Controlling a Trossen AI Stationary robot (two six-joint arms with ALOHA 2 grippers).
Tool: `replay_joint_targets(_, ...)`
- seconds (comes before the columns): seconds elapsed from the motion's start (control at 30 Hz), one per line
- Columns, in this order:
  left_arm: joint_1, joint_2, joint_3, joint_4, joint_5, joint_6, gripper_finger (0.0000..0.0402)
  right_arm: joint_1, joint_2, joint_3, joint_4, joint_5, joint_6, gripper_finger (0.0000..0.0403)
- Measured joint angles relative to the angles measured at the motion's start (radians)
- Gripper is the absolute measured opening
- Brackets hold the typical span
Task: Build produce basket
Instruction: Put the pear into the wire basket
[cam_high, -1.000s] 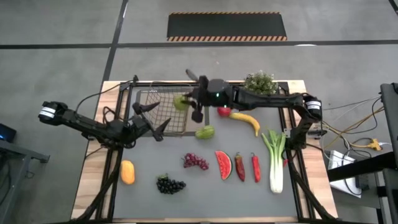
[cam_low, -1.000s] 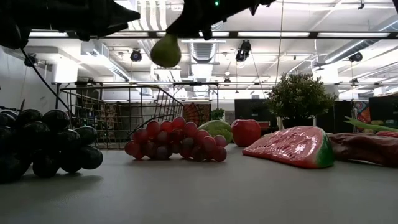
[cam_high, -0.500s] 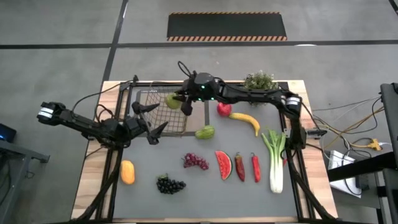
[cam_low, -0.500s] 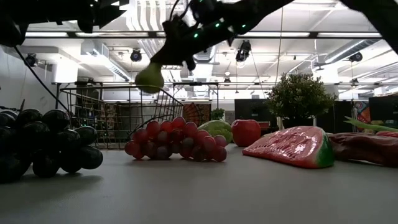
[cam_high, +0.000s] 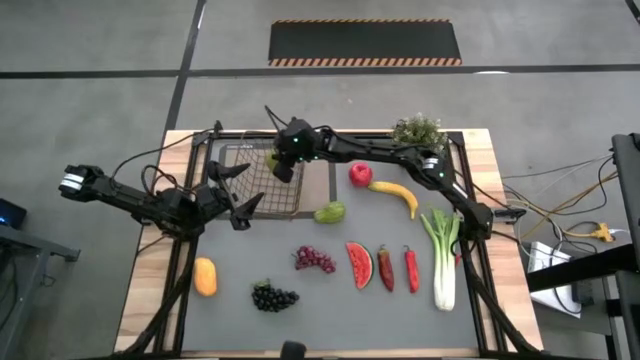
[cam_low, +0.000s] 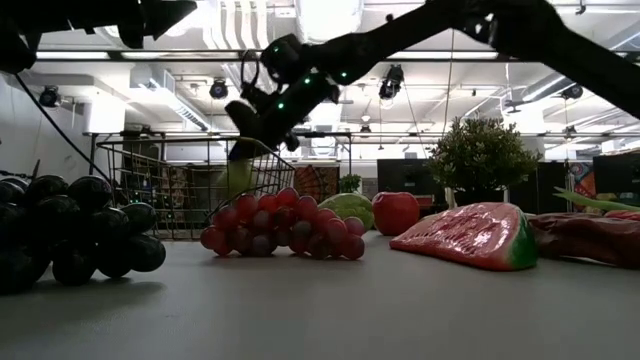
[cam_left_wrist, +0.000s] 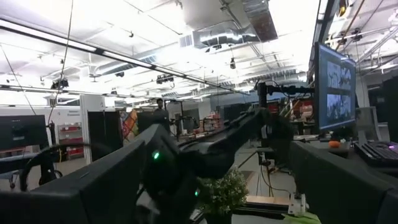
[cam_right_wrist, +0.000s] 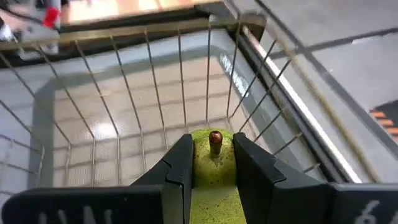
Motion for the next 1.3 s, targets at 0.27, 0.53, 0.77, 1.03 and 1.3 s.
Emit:
replay_joint_targets(0.27, 0.000, -0.003, -0.005, -0.001, 0.000, 0.000, 0.0377, -0.004, 0.067, 0.074, -0.060, 0.073, -0.002, 0.0075)
replay_joint_targets(0.53, 0.000, -0.006, -0.006, 0.001, 0.000, 0.000, 0.0378, -0.004, 0.071, 0.073, -0.069, 0.073, -0.002, 0.0097)
replay_joint_targets(0.77, 0.000, -0.006, -0.006, 0.002, 0.000, 0.000, 0.0377, -0.004, 0.071, 0.073, -0.084, 0.073, 0.010, 0.0116)
replay_joint_targets(1.03, 0.000, -0.004, -0.006, 0.003, 0.000, 0.002, 0.0377, -0.004, 0.071, 0.073, -0.096, 0.072, 0.006, 0.0180)
replay_joint_targets(1.3, 0.000, 0.004, -0.006, 0.003, 0.008, 0.000, 0.0377, -0.004, 0.015, 0.071, -0.148, 0.071, -0.021, 0.0226)
